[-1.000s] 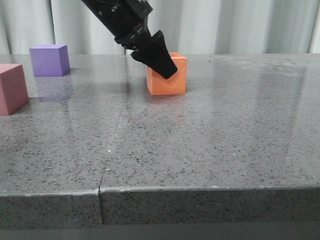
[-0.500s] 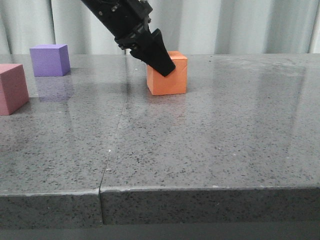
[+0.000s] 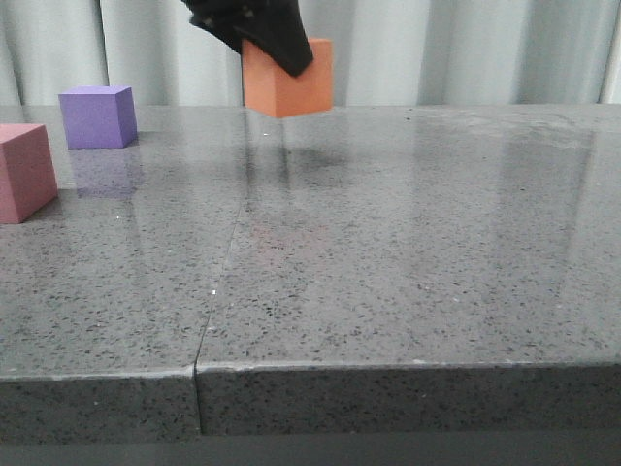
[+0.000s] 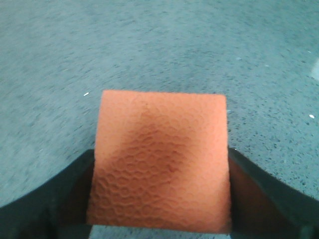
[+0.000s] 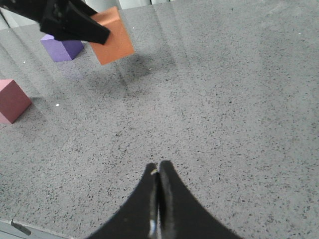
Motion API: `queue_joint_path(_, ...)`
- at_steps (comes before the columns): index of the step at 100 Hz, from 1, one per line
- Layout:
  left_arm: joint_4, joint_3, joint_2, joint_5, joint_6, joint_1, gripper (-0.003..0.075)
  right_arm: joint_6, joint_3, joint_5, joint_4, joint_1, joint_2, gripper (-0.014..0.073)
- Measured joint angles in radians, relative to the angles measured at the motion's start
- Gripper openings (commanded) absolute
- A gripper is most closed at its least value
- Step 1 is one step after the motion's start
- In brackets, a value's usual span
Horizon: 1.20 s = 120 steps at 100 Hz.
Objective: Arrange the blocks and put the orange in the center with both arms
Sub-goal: 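Lift the orange cube with the left gripper toward the purple cube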
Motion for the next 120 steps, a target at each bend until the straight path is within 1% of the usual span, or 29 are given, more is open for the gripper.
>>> queue_joint_path(10,0.069,0.0,-0.029,0.013,-0.142,0.008,0.0386,0.0,0.0,0.0,0.0,0.0,0.0,-0.0068)
queue_joint_path(18,0.125,0.0,-0.049,0.026,-0.228,0.015,0.0386,0.0,0.0,0.0,0.0,0.0,0.0,-0.0068)
queue_joint_path(40,0.364,0.0,-0.088,0.099,-0.476,0.017,0.0386,0.0,0.0,0.0,0.0,0.0,0.0,-0.0068)
queue_joint_path(61,0.539,0.033,-0.132,0.122,-0.679,0.02,0.0386,0.0,0.0,0.0,0.0,0.0,0.0,-0.0068)
queue_joint_path(75,0.633,0.068,-0.16,0.126,-0.773,0.02,0.0386,0.0,0.0,0.0,0.0,0.0,0.0,-0.0068)
queue_joint_path(85,0.664,0.096,-0.17,0.127,-0.842,0.033,0.0386,0.0,0.0,0.0,0.0,0.0,0.0,-0.0068)
queue_joint_path(101,0.677,0.151,-0.179,0.113,-0.94,0.088,0.0386,0.0,0.0,0.0,0.0,0.0,0.0,-0.0068)
queue_joint_path(120,0.677,0.207,-0.181,0.071,-0.973,0.131,0.0386,0.0,0.0,0.0,0.0,0.0,0.0,-0.0068)
